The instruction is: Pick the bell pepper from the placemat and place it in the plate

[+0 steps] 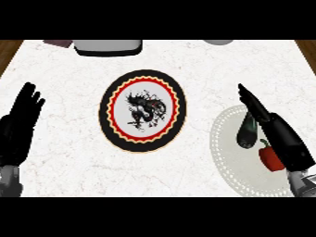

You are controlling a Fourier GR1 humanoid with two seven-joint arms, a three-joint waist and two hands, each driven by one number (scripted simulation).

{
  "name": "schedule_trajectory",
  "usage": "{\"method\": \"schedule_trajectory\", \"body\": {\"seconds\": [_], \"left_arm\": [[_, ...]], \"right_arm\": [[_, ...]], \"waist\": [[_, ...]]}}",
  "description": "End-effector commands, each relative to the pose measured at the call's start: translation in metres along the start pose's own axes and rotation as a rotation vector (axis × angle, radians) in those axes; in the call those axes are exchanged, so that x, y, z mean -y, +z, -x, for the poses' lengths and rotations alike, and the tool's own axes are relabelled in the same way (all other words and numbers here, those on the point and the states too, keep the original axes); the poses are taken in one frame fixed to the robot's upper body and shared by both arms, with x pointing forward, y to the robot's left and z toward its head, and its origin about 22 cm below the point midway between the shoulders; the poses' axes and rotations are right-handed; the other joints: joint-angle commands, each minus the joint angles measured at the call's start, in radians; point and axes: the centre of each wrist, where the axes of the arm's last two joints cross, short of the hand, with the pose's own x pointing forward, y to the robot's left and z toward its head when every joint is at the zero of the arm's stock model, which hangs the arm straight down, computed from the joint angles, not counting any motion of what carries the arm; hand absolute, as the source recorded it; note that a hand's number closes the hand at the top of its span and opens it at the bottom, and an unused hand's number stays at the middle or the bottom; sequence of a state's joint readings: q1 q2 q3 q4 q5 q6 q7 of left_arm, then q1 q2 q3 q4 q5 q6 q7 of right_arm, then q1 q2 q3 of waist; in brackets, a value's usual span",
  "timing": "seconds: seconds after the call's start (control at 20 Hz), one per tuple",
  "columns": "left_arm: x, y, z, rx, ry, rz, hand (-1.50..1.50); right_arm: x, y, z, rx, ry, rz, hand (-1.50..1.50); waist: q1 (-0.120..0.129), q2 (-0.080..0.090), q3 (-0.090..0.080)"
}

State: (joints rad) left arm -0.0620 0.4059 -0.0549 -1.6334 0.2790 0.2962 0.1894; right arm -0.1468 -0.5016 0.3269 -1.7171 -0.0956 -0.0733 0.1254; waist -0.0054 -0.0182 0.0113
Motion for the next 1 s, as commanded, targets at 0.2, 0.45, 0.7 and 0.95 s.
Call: {"method": "schedule_trajectory", "body": {"seconds": [0.2,0.45,0.7,0.95], "left_arm": [[0.015,-0.024,-0.058,0.290,-0.132,0.169,0.00],[0.021,-0.017,-0.043,0.269,-0.121,0.234,0.00],[0.014,-0.030,-0.059,0.286,-0.108,0.225,0.00],[0.017,-0.033,-0.040,0.286,-0.108,0.243,0.00]], "right_arm": [[-0.063,-0.025,-0.007,0.263,-0.140,-0.264,1.50],[-0.056,0.003,0.040,0.062,0.544,-0.097,1.50],[-0.099,0.029,0.092,0.102,0.125,0.165,-1.50],[-0.067,0.024,0.090,0.258,0.065,0.244,-1.50]], "waist": [[0.018,0.026,-0.008],[-0.007,0.017,-0.012],[-0.008,0.025,-0.007],[-0.001,0.019,-0.011]]}}
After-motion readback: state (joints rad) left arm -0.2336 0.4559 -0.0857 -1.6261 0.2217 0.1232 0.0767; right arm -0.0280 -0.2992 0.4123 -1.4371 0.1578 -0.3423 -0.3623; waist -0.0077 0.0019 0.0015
